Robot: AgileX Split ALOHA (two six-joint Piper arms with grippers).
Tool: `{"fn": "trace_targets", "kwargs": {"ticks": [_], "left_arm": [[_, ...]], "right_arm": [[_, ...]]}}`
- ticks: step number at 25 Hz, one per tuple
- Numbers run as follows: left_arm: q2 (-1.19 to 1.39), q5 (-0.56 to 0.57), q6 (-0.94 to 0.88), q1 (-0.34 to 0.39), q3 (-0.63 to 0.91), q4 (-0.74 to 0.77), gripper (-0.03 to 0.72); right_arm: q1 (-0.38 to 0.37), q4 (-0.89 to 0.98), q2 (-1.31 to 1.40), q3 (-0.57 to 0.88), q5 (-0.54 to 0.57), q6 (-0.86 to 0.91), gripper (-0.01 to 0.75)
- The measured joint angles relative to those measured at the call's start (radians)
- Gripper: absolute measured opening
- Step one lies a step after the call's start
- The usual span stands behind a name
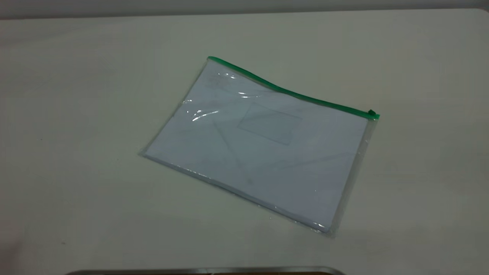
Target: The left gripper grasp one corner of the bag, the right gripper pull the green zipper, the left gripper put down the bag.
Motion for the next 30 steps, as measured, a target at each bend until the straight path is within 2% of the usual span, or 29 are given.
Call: {"fn": "trace_targets", "kwargs": {"ticks": [8, 17, 30], "left_arm": [[-0.272, 0.0, 0.0, 0.0, 0.26, 0.0, 0.448], [-0.457, 0.0, 0.023, 0.0, 0.441, 0.0, 0.448], [-0.483, -0.019, 0.028, 0.0, 0.617, 0.0, 0.448]], "right_arm": [[0.0, -0.176, -0.19, 0.144, -0.004, 0.042, 0.468], [0.0, -0.298, -0.202, 0.317, -0.076, 0.098, 0.468], [0.0, -0.321, -0.202, 0.332, -0.093, 0.116, 0.468]]}}
